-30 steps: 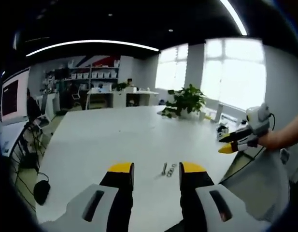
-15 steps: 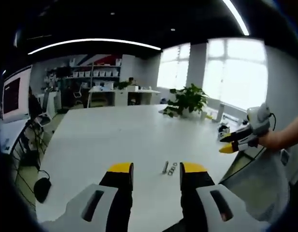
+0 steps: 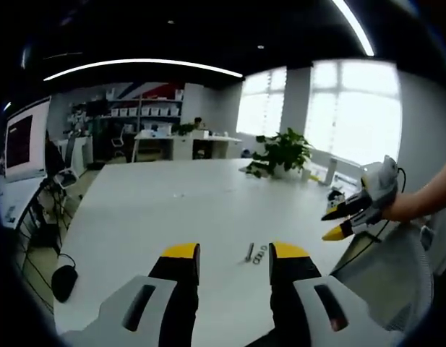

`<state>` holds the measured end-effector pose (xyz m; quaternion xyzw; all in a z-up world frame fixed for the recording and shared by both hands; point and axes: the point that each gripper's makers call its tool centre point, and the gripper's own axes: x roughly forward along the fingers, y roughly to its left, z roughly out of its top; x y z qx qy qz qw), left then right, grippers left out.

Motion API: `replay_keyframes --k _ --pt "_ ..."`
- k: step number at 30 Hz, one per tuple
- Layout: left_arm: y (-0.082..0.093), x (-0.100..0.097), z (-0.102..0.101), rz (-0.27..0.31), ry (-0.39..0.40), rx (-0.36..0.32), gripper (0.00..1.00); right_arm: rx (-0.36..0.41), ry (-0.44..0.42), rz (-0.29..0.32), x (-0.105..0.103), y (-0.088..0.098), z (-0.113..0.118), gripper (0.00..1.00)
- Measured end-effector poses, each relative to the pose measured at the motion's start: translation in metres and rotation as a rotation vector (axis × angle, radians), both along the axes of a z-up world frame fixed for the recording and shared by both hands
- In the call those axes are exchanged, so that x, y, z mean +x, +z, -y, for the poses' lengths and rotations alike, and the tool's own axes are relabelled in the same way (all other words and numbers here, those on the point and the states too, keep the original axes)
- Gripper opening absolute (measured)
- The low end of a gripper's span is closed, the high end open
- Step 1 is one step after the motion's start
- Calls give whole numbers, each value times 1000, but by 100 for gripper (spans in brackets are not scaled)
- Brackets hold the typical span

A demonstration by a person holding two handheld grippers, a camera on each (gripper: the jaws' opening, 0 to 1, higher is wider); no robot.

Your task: Place the washer onto the threaded stud by aligning its center hole with the stud, sliding it down to the base, and recovering from edge contact or off-axis alignment until the washer reaches the visible bottom stop.

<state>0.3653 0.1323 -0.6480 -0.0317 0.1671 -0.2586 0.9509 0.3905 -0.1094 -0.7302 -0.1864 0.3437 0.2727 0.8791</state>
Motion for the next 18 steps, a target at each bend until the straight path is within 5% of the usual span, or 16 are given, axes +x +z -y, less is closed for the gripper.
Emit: replay_keyframes --k 5,13,18 --pt "-1 1 1 -4 1 5 36 27 4 -6 15 -3 -10 39" --pt "-4 0 4 -7 -16 36 36 -3 19 -66 38 -32 -10 37" --pt "-10 -2 6 -23 -32 69 35 48 8 -115 51 -48 -14 37"
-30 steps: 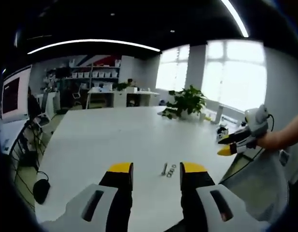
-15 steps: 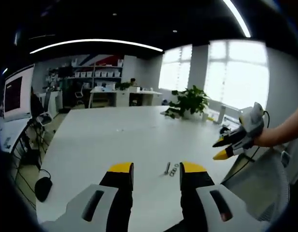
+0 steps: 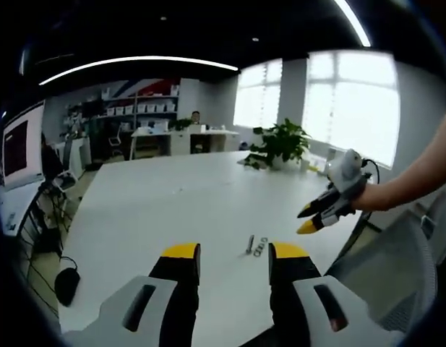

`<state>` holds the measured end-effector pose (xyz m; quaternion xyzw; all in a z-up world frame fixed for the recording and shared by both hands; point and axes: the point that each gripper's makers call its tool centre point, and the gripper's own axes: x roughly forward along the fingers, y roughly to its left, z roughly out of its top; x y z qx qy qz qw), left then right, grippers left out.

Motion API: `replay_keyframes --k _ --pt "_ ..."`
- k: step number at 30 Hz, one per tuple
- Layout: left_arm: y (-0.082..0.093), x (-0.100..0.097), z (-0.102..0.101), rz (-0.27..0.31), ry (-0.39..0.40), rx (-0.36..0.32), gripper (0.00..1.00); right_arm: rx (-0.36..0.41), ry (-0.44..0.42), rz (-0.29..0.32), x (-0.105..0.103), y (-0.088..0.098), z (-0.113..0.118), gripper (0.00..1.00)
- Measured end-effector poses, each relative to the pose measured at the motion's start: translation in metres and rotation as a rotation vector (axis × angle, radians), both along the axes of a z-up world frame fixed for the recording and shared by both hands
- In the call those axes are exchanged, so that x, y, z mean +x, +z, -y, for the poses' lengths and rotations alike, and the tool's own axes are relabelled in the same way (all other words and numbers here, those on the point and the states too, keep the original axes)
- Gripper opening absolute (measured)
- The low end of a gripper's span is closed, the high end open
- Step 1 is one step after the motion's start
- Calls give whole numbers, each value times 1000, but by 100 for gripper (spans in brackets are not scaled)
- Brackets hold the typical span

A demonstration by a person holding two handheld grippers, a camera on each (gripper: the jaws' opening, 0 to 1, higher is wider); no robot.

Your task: Place the washer onto the threaded stud by aligning its center hole with the stud, sliding it down to the base, and recovering from edge contact or off-axis alignment until the washer reaches the visible bottom stop.

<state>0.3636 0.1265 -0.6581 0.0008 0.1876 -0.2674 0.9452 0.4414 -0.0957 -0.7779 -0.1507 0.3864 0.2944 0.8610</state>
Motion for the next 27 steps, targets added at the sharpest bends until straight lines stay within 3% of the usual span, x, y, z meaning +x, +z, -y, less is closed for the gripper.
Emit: replay_keyframes --k 2,4,10,20,27 --pt "0 0 -1 4 0 10 35 10 15 -17 5 -7 -3 37" --pt "2 1 -2 9 7 -2 35 -26 33 -42 10 -17 -1 37" --pt "-3 1 -2 -14 10 2 35 -44 63 -70 20 -29 -5 33" --pt "-10 0 0 -29 -6 43 35 -156 284 -112 27 -58 -11 26" --pt "-13 -1 2 -36 -19 69 35 -184 318 -125 42 -70 -13 25"
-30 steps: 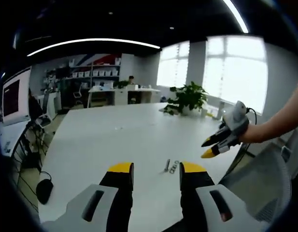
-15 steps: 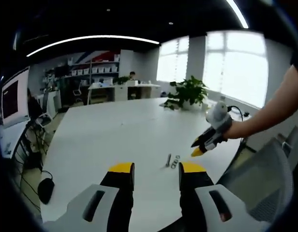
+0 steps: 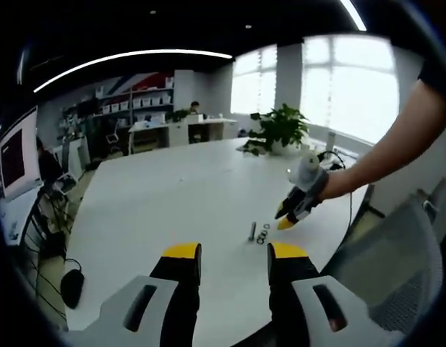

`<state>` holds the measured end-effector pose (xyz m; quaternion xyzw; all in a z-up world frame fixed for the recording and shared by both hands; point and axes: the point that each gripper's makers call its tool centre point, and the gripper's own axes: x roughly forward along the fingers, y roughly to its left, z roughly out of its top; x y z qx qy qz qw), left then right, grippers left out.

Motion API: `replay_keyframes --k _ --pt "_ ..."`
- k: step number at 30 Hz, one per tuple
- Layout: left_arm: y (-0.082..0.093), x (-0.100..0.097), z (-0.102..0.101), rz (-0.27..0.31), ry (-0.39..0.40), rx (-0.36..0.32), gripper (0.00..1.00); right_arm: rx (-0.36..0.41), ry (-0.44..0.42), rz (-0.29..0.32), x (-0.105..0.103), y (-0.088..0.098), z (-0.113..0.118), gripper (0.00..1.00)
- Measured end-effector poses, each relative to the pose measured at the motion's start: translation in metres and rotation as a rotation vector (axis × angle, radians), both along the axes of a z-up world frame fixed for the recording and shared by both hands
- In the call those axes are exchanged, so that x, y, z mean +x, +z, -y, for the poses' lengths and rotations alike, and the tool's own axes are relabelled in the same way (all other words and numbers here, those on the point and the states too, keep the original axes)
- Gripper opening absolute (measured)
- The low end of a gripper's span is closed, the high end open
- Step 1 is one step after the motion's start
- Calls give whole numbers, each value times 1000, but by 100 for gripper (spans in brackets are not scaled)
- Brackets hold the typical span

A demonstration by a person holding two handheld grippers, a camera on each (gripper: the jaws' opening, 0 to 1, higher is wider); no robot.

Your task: Place the washer onto the threaded stud by aligning its center hole with the stud, sliding it down to the base, and recovering from edge contact or off-axis alignment until the washer reaches the visible bottom stop.

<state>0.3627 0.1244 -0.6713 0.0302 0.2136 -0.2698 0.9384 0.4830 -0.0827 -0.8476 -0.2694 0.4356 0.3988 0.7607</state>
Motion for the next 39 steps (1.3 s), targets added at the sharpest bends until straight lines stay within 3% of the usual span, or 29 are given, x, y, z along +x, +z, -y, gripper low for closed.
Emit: replay_keyframes --k 14,22,27,39 --pt "-5 0 -1 -18 0 17 34 -25 -3 -62 23 -14 -7 24" --pt "-7 0 -4 -26 10 14 34 -46 63 -85 16 -18 -14 16" --pt "-8 -1 -2 -26 -4 27 34 -76 97 -84 14 -18 -14 15" --pt "-10 -2 -1 -32 -14 40 32 -157 118 -160 7 -20 -8 17"
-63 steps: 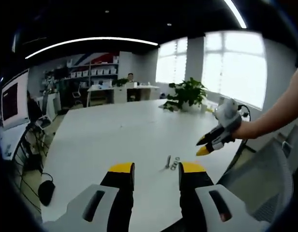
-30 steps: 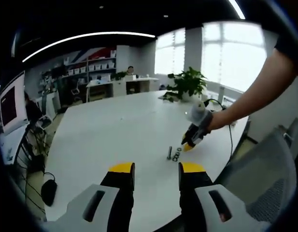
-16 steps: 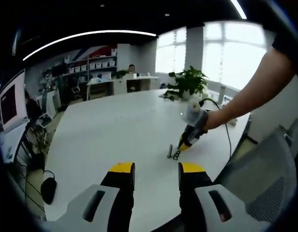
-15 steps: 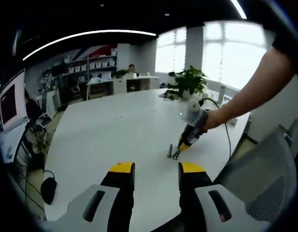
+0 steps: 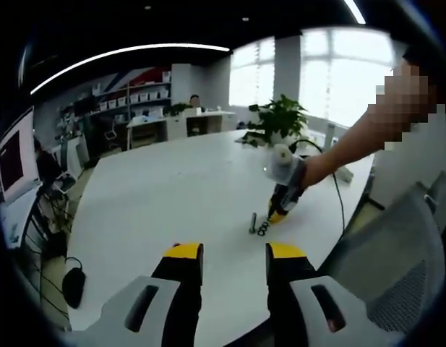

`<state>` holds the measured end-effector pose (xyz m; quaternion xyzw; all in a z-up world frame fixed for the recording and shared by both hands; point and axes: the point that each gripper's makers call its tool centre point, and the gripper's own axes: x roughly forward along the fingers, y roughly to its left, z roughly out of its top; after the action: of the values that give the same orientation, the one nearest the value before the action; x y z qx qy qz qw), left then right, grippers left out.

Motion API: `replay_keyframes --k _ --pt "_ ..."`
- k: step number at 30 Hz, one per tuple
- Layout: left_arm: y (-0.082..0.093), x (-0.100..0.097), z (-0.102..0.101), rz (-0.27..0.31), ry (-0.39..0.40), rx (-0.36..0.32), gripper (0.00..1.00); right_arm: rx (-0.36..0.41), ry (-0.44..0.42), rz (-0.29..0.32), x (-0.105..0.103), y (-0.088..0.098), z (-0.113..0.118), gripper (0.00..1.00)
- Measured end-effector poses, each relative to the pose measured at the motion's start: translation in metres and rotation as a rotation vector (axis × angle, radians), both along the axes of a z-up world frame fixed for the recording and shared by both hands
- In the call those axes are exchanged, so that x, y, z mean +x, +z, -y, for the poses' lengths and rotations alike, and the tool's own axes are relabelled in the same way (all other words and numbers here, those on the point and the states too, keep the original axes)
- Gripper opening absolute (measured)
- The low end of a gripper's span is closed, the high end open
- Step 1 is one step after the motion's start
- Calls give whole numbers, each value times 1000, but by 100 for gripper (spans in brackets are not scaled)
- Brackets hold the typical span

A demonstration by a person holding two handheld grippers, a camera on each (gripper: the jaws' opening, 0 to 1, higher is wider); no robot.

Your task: Place the washer onto the threaded stud by aligning its center hole with the stud, sliding it down to the base, and recovering from edge contact or off-axis alignment until the washer reaches the visible bottom stop.

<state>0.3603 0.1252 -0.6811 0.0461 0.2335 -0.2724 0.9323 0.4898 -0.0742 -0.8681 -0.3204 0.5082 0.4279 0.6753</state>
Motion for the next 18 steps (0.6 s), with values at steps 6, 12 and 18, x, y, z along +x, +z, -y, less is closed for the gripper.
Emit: replay_keyframes --k 6,12,18 --pt "-1 0 1 -7 -5 -3 32 -82 9 -35 4 -2 1 15" --pt "-2 0 0 -15 -4 -3 31 -184 34 -76 2 -2 0 15" --pt "-3 0 0 -18 -4 -4 31 -217 25 -76 2 -3 2 14"
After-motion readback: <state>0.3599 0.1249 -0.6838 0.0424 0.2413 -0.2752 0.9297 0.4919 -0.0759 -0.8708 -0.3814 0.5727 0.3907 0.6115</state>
